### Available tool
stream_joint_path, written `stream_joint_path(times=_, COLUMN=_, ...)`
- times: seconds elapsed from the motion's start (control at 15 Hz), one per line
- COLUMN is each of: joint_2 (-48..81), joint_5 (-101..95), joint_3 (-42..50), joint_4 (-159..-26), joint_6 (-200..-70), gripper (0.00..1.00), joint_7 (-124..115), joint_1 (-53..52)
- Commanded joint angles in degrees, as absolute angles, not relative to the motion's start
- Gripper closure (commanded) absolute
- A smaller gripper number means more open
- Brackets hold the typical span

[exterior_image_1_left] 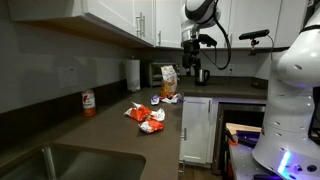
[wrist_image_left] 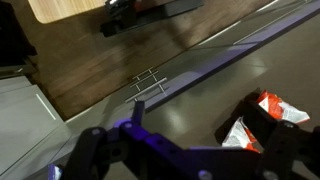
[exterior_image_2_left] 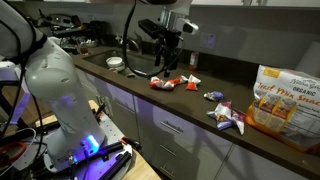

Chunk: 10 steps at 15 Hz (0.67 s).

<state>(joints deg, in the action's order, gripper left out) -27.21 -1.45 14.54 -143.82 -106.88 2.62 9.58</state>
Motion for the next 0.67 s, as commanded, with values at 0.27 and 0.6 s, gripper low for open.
stream_joint_path(times=0.27, joint_2=-23.0, joint_5=-1.1, joint_3=14.8, joint_4=-146.7, joint_6=-123.4, gripper=0.00, joint_7=5.7, joint_1=10.4)
stream_joint_path(times=0.6, joint_2=-16.6, joint_5=-3.5, joint_3=15.3, joint_4=-146.7, joint_6=-134.6, gripper=0.00, joint_7=8.3, joint_1=11.0)
